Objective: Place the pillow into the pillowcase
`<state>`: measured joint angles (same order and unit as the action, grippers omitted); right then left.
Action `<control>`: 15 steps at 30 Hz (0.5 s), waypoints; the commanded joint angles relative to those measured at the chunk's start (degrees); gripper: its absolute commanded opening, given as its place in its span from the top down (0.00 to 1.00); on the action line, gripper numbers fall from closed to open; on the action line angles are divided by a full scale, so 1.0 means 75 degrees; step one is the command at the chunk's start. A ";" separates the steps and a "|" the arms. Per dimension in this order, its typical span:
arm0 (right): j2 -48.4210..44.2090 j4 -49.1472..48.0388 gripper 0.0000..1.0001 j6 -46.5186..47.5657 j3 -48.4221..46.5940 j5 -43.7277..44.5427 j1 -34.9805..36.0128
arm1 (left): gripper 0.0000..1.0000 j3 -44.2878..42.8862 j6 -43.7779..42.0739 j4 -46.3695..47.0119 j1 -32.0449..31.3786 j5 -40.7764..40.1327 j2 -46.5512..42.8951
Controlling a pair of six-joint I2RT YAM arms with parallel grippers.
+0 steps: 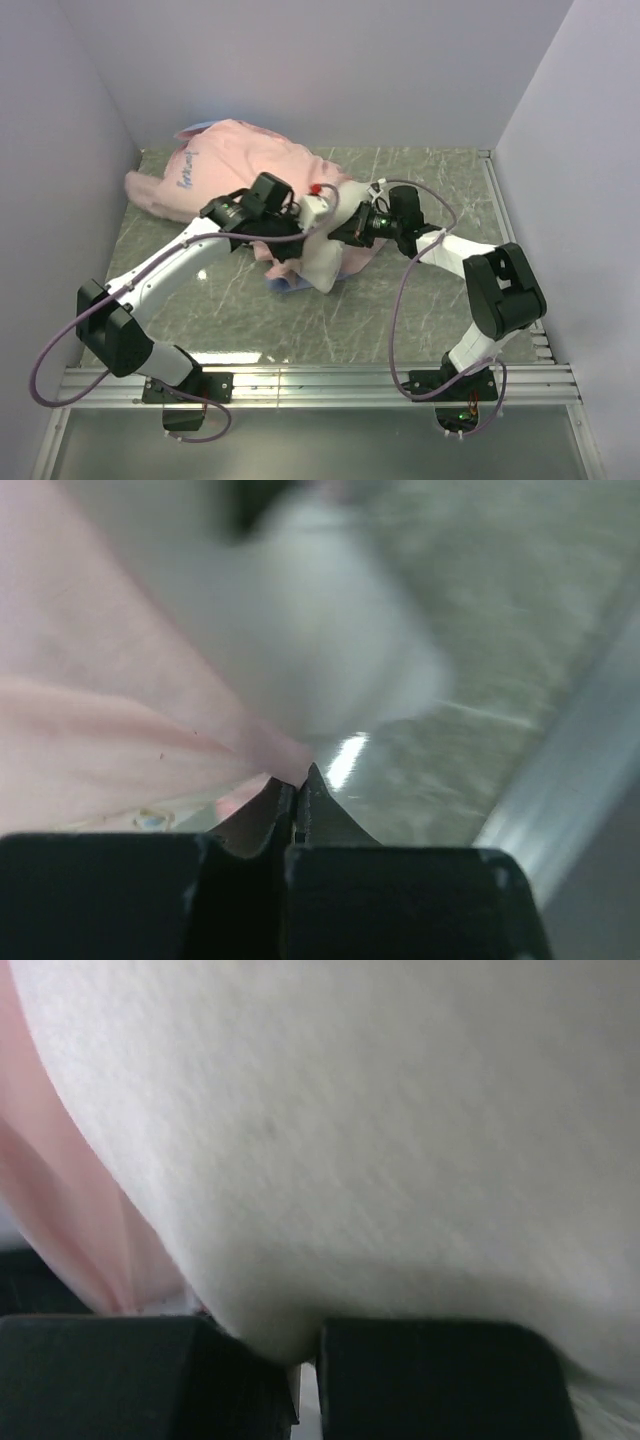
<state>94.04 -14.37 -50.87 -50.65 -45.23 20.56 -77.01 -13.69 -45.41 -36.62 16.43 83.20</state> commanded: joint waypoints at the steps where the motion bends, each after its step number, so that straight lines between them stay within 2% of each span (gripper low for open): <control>1: 0.0176 -0.2955 1.00 -0.2516 -0.0207 0.0601 0.0469 | 1.00 -0.0932 -0.0212 -0.1033 -0.0976 0.3677 0.0168; 2: 0.0188 -0.3133 1.00 -0.2742 -0.0254 0.0791 0.0667 | 1.00 -0.1086 -0.0341 -0.1082 -0.1046 0.4493 0.0261; 6: 0.0609 -0.3369 1.00 -0.3459 -0.0359 0.1424 0.1231 | 1.00 -0.2021 -0.0517 -0.1327 -0.1059 0.5532 0.1033; 8: 0.0912 -0.3159 1.00 -0.3226 -0.0348 0.1693 0.1384 | 1.00 -0.2258 -0.0938 -0.1689 -0.1024 0.5556 0.1257; 11: 0.1206 -0.2819 1.00 -0.2781 -0.0032 0.1812 0.1454 | 1.00 -0.2084 -0.0975 -0.1680 -0.0826 0.5357 0.1212; 13: 0.1231 -0.2237 1.00 -0.1965 0.0062 0.1812 0.1454 | 1.00 -0.1746 -0.0870 -0.1563 -0.0638 0.5182 0.0896; 15: 0.1091 -0.2080 1.00 -0.1516 0.0214 0.1731 0.1466 | 0.95 -0.1522 -0.0706 -0.1342 -0.0287 0.5041 0.0488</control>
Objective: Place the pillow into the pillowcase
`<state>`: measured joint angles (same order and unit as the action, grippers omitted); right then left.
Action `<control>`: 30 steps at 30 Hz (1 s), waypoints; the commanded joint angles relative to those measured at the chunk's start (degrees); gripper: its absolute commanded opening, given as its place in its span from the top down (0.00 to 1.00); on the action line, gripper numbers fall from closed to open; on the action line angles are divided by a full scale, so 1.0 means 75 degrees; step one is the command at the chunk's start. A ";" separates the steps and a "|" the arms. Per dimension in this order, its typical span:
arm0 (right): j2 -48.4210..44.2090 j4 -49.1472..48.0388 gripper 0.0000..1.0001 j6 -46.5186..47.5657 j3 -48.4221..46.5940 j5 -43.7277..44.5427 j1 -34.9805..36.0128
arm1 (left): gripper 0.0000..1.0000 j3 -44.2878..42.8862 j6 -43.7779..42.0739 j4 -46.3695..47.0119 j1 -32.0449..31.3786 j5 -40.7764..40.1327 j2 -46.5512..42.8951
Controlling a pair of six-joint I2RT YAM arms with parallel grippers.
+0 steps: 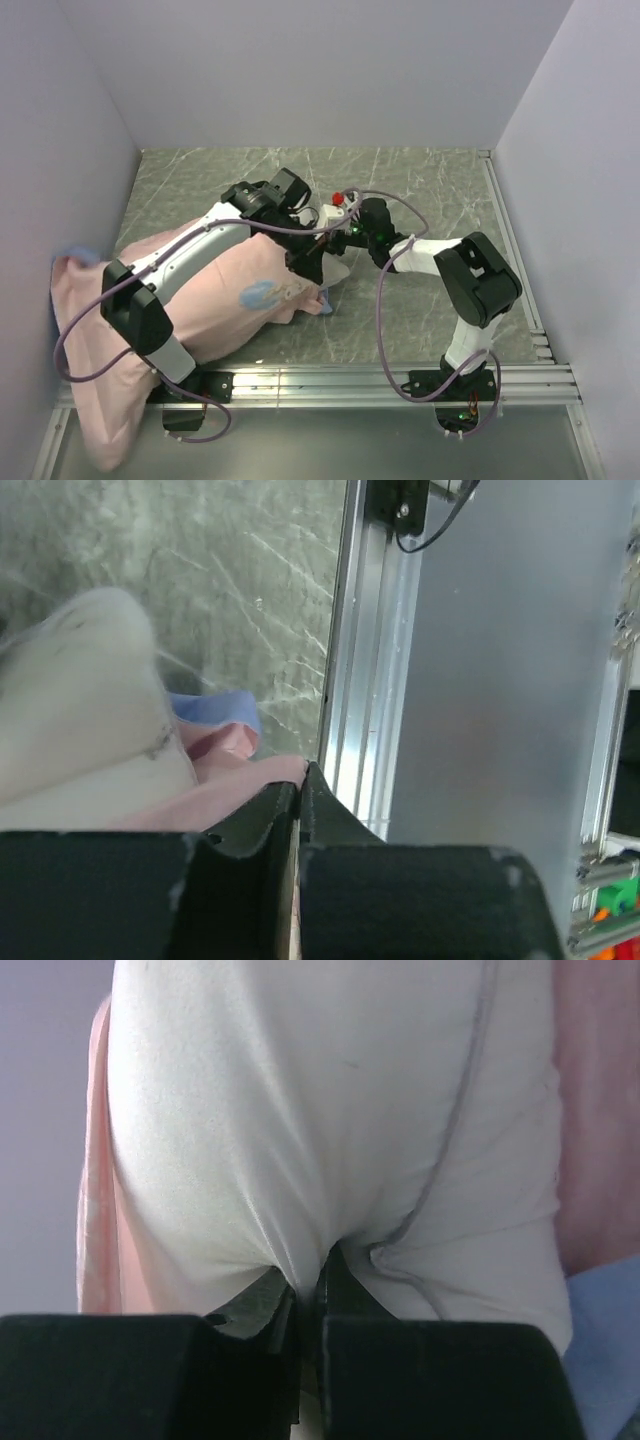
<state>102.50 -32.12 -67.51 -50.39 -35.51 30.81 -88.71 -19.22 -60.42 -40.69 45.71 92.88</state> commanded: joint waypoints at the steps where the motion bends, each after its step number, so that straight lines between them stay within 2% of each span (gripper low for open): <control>1: -0.0154 0.0600 1.00 0.1214 0.0191 0.0341 0.0088 | 0.92 0.0178 0.0322 0.0778 0.0605 0.1019 -0.0934; 3: -0.0330 0.0801 1.00 0.1651 0.0285 -0.0056 0.0123 | 0.82 0.0330 0.0721 0.1384 0.1075 0.0948 -0.1389; 5: -0.0599 0.0895 1.00 0.2214 0.0484 -0.0431 0.0146 | 0.78 0.0460 0.1739 0.2181 0.1930 0.0621 -0.1707; 7: -0.0775 0.1419 1.00 0.2844 0.0601 -0.0958 0.0205 | 0.81 0.0414 0.2140 0.2617 0.2341 -0.0149 -0.1942; 8: -0.0845 0.1516 1.00 0.3046 0.0671 -0.1123 0.0228 | 0.87 0.0379 0.2118 0.2619 0.2354 -0.0386 -0.1920; 11: -0.1301 0.1915 1.00 0.3796 0.1011 -0.1488 0.0298 | 0.97 0.0261 0.1954 0.2327 0.2273 -0.0412 -0.1417; 13: -0.1618 0.1916 1.00 0.3984 0.1221 -0.1686 0.0368 | 0.94 0.0110 0.1652 0.2058 0.2238 -0.0062 -0.0843; 16: -0.1993 0.2056 1.00 0.4277 0.1327 -0.2027 0.0532 | 0.60 0.0026 0.2383 0.2545 0.2238 -0.1028 -0.0829; 17: -0.2087 0.2068 1.00 0.4359 0.1363 -0.2086 0.0603 | 0.47 0.0062 0.2747 0.3117 0.2237 -0.2146 -0.0922; 18: -0.2169 0.2207 1.00 0.4441 0.1375 -0.2098 0.0696 | 0.42 -0.0054 0.2925 0.3239 0.2237 -0.2714 -0.0993; 19: -0.2286 0.2359 0.88 0.4709 0.1294 -0.2133 0.0720 | 0.33 -0.0380 0.3066 0.3124 0.2191 -0.3845 -0.0808; 20: -0.2334 0.2535 0.88 0.4828 0.1247 -0.2191 0.0732 | 0.32 -0.0383 0.3055 0.3123 0.2167 -0.3857 -0.0806; 21: -0.2381 0.2942 0.65 0.5049 0.1188 -0.2180 0.0709 | 0.32 -0.0778 0.3067 0.2717 0.2167 -0.4565 -0.0470; 22: -0.2509 0.3190 0.55 0.5167 0.1002 -0.2110 0.0535 | 0.33 -0.0909 0.3079 0.2574 0.2167 -0.4862 -0.0327; 23: -0.2580 0.3378 0.46 0.5215 0.0930 -0.2052 0.0394 | 0.29 -0.0946 0.3067 0.2561 0.2167 -0.5085 -0.0210; 24: -0.2638 0.3728 0.31 0.5239 0.0860 -0.1923 0.0276 | 0.28 -0.0981 0.3102 0.2560 0.2167 -0.5319 -0.0058; 27: -0.2768 0.4153 0.27 0.5054 0.0403 -0.1701 -0.0426 | 0.26 -0.1109 0.3090 0.2619 0.2062 -0.5380 0.0212; 30: -0.2663 0.4224 0.20 0.4468 0.0076 -0.1442 -0.1060 | 0.29 -0.1482 0.3395 0.2433 0.1688 -0.6350 0.0691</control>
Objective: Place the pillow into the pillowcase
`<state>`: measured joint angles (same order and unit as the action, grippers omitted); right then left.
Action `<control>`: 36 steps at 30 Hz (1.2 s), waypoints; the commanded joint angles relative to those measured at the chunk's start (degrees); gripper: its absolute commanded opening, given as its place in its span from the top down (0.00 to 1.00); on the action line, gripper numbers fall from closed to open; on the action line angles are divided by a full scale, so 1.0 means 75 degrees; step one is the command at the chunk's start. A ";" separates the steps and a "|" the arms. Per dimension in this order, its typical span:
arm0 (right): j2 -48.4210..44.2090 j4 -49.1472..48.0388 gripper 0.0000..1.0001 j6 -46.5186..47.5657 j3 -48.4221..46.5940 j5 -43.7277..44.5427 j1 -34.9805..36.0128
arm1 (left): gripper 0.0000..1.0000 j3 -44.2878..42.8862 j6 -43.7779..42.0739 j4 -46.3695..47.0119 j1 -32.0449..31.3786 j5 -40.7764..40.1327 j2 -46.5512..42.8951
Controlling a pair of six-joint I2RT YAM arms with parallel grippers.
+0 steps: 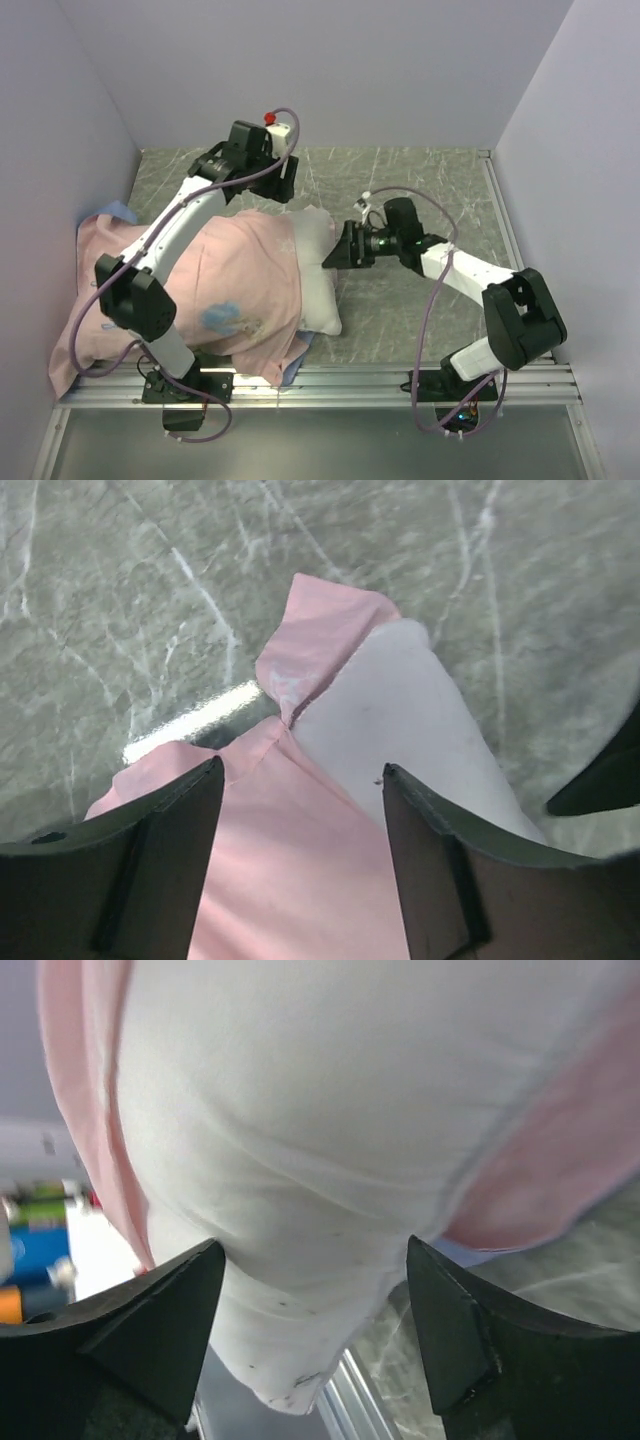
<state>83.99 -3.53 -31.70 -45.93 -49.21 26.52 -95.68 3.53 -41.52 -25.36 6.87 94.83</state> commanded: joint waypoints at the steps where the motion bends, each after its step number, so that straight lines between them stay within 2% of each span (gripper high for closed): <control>1: -0.0032 0.0412 0.20 -0.0436 -0.0567 0.0536 -0.0582 | 0.31 -0.0683 0.0419 -0.0426 -0.0507 -0.1464 0.0585; 9: 0.1574 -0.0783 0.19 -0.2041 -0.1023 0.0082 -0.0456 | 0.36 0.0274 0.0759 -0.0581 -0.0661 -0.1865 0.0576; 13: 0.2243 -0.1589 0.19 -0.2545 -0.1118 -0.0281 -0.0022 | 0.47 0.0721 0.0807 -0.0827 -0.0661 -0.2228 0.0505; 15: 0.2360 -0.2325 0.24 -0.2942 -0.0990 -0.0574 0.0201 | 0.52 0.0746 0.0807 -0.0851 -0.0638 -0.2381 0.0505; 16: 0.2442 -0.2493 0.28 -0.3014 -0.0954 -0.0645 0.0399 | 0.61 0.0676 0.0807 -0.0874 -0.0591 -0.2300 0.0540; 17: 0.2443 -0.2599 0.38 -0.3050 -0.0931 -0.0692 0.0482 | 0.69 0.0420 0.0830 -0.0909 -0.0567 -0.2218 0.0644; 18: 0.2431 -0.2669 0.43 -0.2981 -0.0849 -0.0704 0.0541 | 0.78 0.0267 0.0969 -0.0933 -0.0567 -0.1974 0.0692; 19: 0.2396 -0.2682 0.48 -0.2957 -0.0814 -0.0669 0.0623 | 0.93 0.0137 0.1040 -0.0864 -0.0544 -0.1751 0.0716; 20: 0.2396 -0.2716 0.60 -0.2933 -0.0778 -0.0669 0.0635 | 0.99 -0.0050 0.1134 -0.0735 -0.0555 -0.1447 0.0646; 23: 0.2454 -0.2706 0.79 -0.2933 -0.0883 -0.0903 0.0635 | 1.00 -0.0087 0.1532 0.0422 -0.0730 -0.0018 0.0319; 26: 0.2536 -0.2763 0.88 -0.3026 -0.1117 -0.0973 0.0624 | 1.00 -0.0249 0.1931 0.1339 -0.1467 0.0910 0.0317; 30: 0.2630 -0.3301 0.91 -0.3647 -0.1386 -0.1044 0.0624 | 1.00 -0.0298 0.2867 0.2216 -0.2393 0.1824 0.0587; 32: 0.2618 -0.3640 0.92 -0.3974 -0.1434 -0.1044 0.0624 | 1.00 -0.0088 0.3451 0.2976 -0.2559 0.2071 0.0657; 36: 0.2537 -0.4099 0.92 -0.4362 -0.1376 -0.1044 0.0542 | 1.00 -0.0238 0.4298 0.3695 -0.2712 0.2271 0.0985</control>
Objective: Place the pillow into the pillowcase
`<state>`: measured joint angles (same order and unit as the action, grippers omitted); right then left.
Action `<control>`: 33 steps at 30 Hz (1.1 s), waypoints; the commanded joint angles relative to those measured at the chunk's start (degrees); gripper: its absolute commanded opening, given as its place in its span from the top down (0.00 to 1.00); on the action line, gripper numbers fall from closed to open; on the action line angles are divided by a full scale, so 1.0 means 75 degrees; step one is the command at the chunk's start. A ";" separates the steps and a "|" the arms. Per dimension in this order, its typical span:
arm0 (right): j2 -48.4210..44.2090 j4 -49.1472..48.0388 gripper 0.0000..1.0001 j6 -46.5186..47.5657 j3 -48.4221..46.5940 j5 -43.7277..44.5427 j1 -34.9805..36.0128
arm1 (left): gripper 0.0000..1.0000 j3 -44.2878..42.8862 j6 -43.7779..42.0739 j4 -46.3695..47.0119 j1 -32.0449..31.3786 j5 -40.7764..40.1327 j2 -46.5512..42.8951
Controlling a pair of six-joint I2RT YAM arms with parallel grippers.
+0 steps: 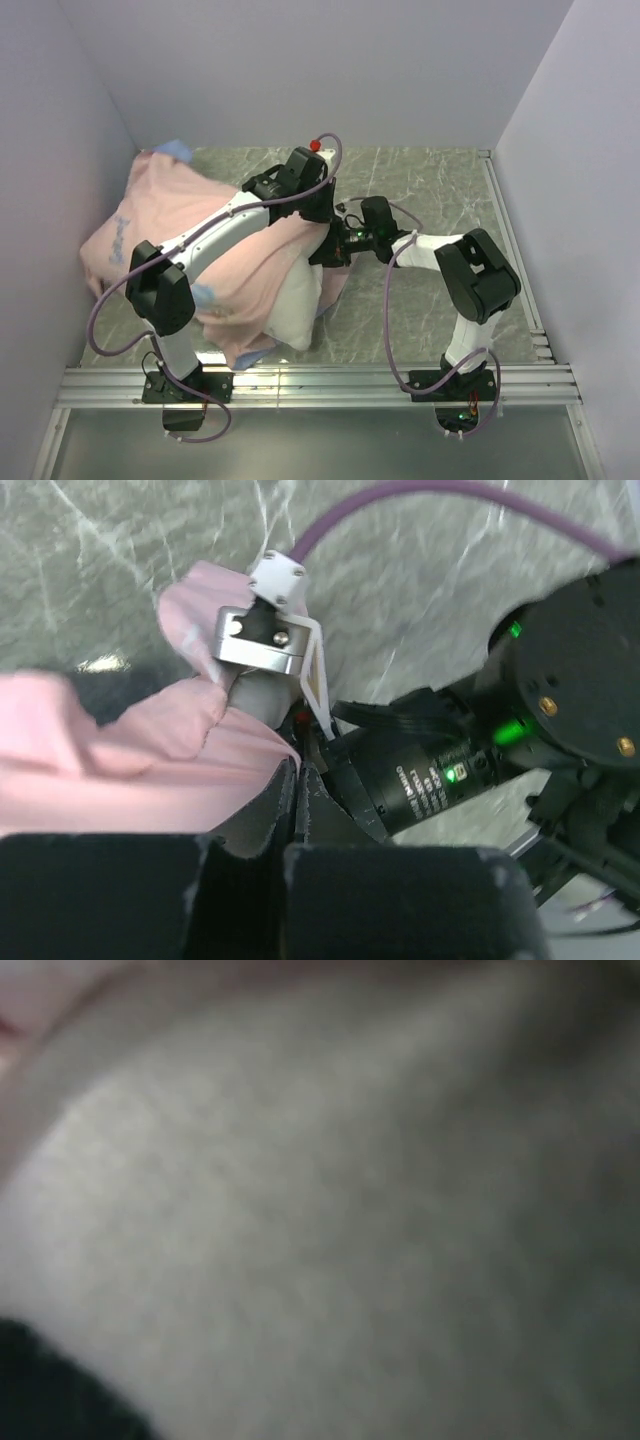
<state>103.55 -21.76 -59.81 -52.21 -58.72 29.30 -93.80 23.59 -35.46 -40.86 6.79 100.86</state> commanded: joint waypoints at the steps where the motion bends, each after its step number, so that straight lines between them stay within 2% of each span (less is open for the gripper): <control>1: -0.0084 -0.1681 0.92 -0.0615 -0.0528 0.0235 0.0114 | 1.00 -0.0675 0.1670 0.2912 -0.0646 0.2225 0.0320; 6: -0.0154 -0.1109 0.91 -0.0124 -0.0574 0.0714 -0.0682 | 1.00 -0.0970 0.1507 0.2831 -0.0400 0.2246 0.0486; 7: -0.0154 -0.0863 0.90 0.0074 -0.0679 0.0855 -0.0974 | 0.96 -0.1121 0.1390 0.2702 -0.0341 0.2317 0.0474; 9: -0.0084 -0.0043 0.85 0.0754 -0.1112 0.1264 -0.1175 | 0.79 -0.1274 0.0654 0.2038 -0.0085 0.2481 0.0416; 10: -0.0060 0.0169 0.79 0.1000 -0.1264 0.1336 -0.1269 | 0.56 -0.1321 0.0349 0.1766 0.0033 0.2424 0.0241; 11: -0.0025 0.0461 0.77 0.1582 -0.1602 0.1488 -0.1305 | 0.46 -0.1298 -0.0292 0.1532 0.0139 0.2365 0.0112; 13: -0.0072 0.1375 0.67 0.2171 -0.1851 0.1921 -0.1293 | 0.29 -0.1112 -0.0986 0.0808 0.0606 0.2189 -0.0390; 15: -0.0165 0.2158 0.61 0.2689 -0.2004 0.2040 -0.1305 | 0.19 -0.0831 -0.1667 0.0500 0.1249 0.1956 -0.0801; 16: -0.0224 0.2406 0.55 0.2852 -0.2004 0.2098 -0.1328 | 0.15 -0.0621 -0.1843 0.0208 0.1508 0.1676 -0.1151; 18: -0.0516 0.3040 0.51 0.3216 -0.1771 0.2203 -0.1387 | 0.13 -0.0467 -0.2417 -0.0133 0.2244 0.1499 -0.1470; 21: -0.1090 0.3592 0.43 0.3428 -0.1174 0.2193 -0.1410 | 0.13 -0.0151 -0.3634 -0.0929 0.2612 0.0633 -0.1927; 23: -0.1545 0.3477 0.35 0.3277 -0.0590 0.1774 -0.1399 | 0.14 0.0632 -0.4546 -0.1305 0.2775 0.0826 -0.2582; 24: -0.1676 0.3383 0.27 0.3171 -0.0401 0.1689 -0.1387 | 0.14 0.1030 -0.4819 -0.1295 0.2834 0.0841 -0.2898; 25: -0.1793 0.3254 0.15 0.3008 -0.0259 0.1573 -0.1364 | 0.12 0.1858 -0.5042 -0.1191 0.2847 0.0818 -0.3516; 30: -0.1701 0.3604 0.11 0.2890 -0.0364 0.0882 -0.1024 | 0.10 0.3621 -0.6121 -0.1681 0.2847 0.0246 -0.4552; 33: -0.1607 0.3020 0.11 0.2386 -0.0001 0.0762 -0.0568 | 0.09 0.4840 -0.6450 -0.1425 0.2847 -0.0177 -0.5021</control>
<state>91.35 3.42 -39.20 -53.47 -49.65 22.44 -62.54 -18.02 -45.47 -19.62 9.89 65.01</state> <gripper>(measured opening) 0.891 0.909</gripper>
